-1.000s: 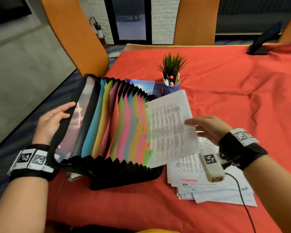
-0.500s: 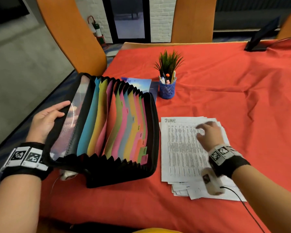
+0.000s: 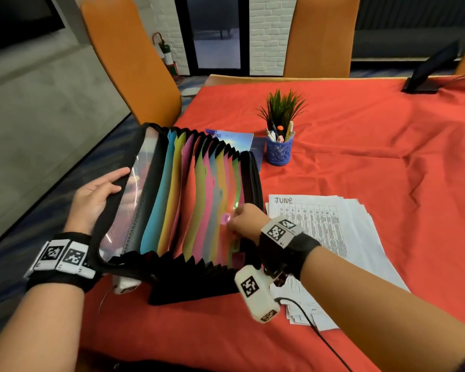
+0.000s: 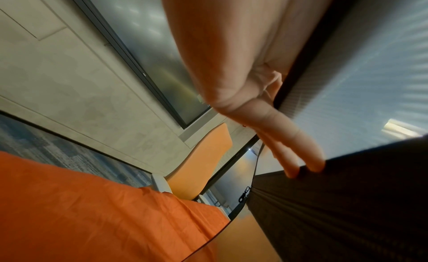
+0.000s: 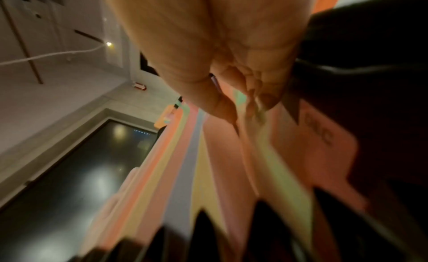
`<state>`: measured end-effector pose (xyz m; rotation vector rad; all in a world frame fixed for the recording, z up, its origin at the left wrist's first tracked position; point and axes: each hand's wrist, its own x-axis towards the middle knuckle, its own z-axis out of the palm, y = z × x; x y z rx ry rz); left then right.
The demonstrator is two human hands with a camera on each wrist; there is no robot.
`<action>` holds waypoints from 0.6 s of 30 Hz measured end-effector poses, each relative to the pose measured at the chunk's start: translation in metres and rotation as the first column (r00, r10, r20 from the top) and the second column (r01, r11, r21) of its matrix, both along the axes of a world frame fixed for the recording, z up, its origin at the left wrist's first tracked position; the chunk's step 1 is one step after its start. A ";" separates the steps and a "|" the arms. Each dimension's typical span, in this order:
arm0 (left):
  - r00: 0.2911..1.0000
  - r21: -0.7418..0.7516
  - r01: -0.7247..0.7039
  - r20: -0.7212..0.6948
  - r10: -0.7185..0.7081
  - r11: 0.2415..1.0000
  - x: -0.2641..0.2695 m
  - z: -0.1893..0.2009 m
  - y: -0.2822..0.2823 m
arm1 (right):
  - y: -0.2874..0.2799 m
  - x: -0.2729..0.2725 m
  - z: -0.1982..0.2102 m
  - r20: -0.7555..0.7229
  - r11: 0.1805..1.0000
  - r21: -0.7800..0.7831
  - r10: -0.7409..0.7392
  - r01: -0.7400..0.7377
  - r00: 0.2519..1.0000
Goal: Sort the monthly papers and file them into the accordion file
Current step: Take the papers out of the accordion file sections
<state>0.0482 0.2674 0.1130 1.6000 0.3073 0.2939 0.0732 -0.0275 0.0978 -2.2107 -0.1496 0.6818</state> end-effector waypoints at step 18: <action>1.000 0.041 -0.012 0.010 0.012 0.999 -0.005 0.008 0.006 | 0.058 -0.047 0.020 0.201 0.942 0.002 0.328 -0.336 0.923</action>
